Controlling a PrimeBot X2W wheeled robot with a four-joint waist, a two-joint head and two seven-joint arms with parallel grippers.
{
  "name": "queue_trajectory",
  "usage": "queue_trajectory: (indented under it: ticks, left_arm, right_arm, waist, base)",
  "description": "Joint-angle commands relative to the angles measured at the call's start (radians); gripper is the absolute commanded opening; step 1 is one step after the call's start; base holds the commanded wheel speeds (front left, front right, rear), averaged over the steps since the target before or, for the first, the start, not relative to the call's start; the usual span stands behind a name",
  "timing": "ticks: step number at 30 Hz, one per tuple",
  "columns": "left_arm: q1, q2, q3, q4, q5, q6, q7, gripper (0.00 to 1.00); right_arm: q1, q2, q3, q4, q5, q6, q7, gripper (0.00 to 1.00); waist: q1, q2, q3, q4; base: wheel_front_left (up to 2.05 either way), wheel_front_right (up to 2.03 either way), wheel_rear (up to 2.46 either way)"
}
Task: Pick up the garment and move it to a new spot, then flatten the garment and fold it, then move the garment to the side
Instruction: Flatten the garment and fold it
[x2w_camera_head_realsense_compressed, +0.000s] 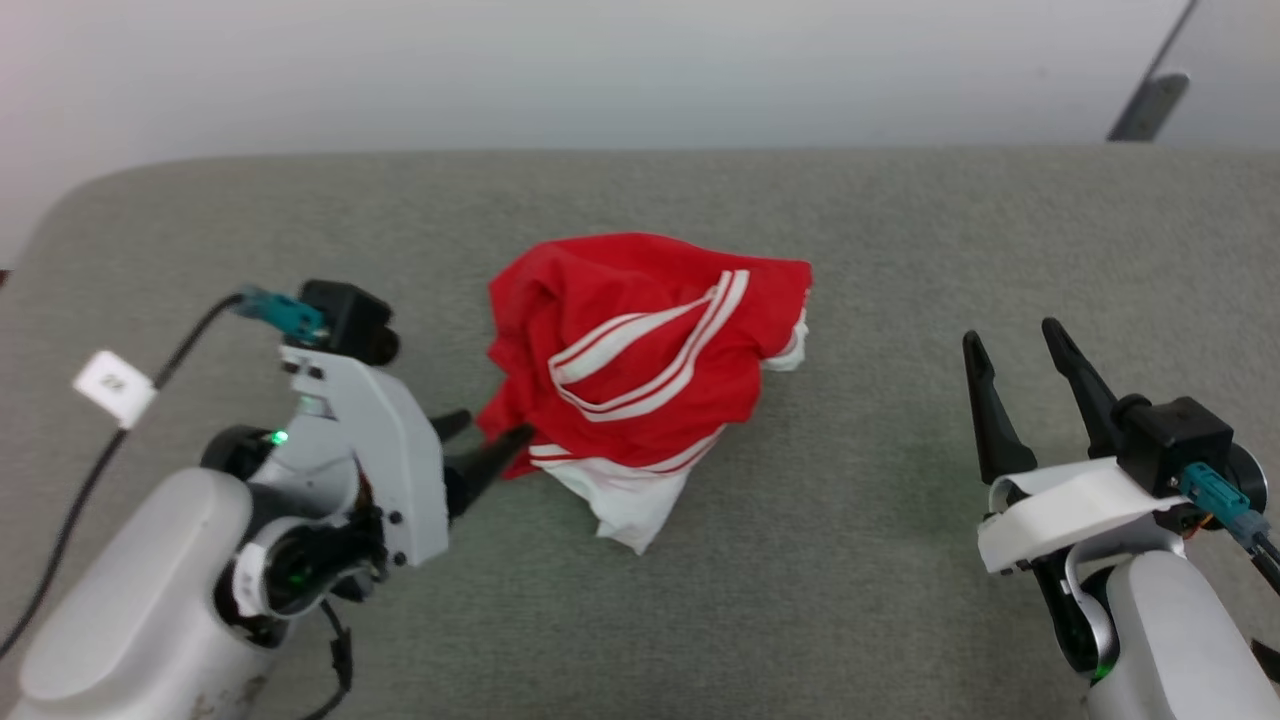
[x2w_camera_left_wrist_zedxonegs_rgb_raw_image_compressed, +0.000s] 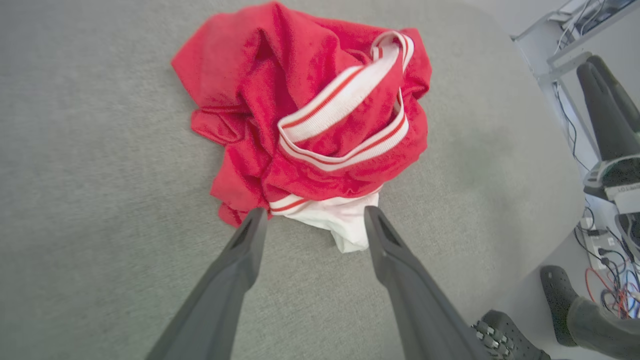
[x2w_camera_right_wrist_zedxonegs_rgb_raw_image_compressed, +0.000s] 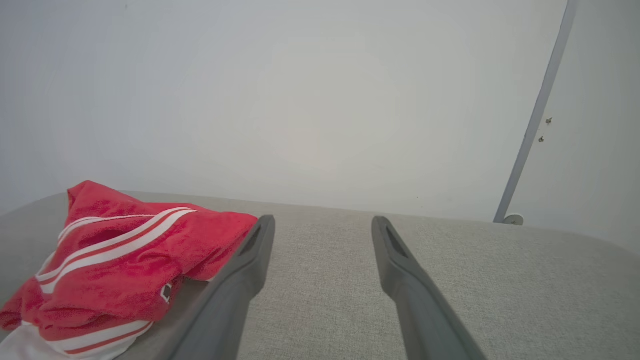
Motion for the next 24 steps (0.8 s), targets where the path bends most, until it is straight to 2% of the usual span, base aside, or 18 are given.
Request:
queue_trajectory:
  ticks: [1,11,17,23,24]
  left_arm:
    - [-0.013,-0.008,-0.011,0.005,-0.005,0.002,0.014,1.0]
    - [-0.033,-0.014,-0.053,0.078,-0.014,0.029,0.107,1.0]
    - [-0.042,-0.01,-0.075,0.15,0.014,0.035,0.113,1.0]
    - [-0.036,-0.041,-0.094,0.255,0.017,0.031,0.1,1.0]
    - [-0.037,-0.05,-0.091,0.272,0.01,0.033,0.1,0.81]
  right_arm:
    - [-0.017,0.005,-0.001,-0.005,-0.003,-0.001,-0.001,1.0]
    - [-0.047,0.044,-0.019,-0.029,-0.017,-0.001,-0.001,1.0]
    - [-0.052,0.053,-0.03,-0.042,-0.023,-0.001,-0.001,1.0]
    - [-0.054,0.058,-0.036,-0.044,-0.032,-0.001,-0.001,1.0]
    - [-0.054,0.059,-0.037,-0.043,-0.035,-0.001,-0.001,1.0]
  waist:
    - [0.0,0.0,0.057,-0.057]
    - [0.0,0.0,0.144,-0.149]
    - [0.0,0.0,0.168,-0.166]
    - [0.0,0.0,0.173,-0.157]
    - [0.0,0.0,0.172,-0.154]
  base:
    - [0.0,0.0,0.0]
    - [0.0,0.0,0.0]
    - [0.0,0.0,0.0]
    - [0.0,0.0,0.0]
    - [0.0,0.0,0.0]
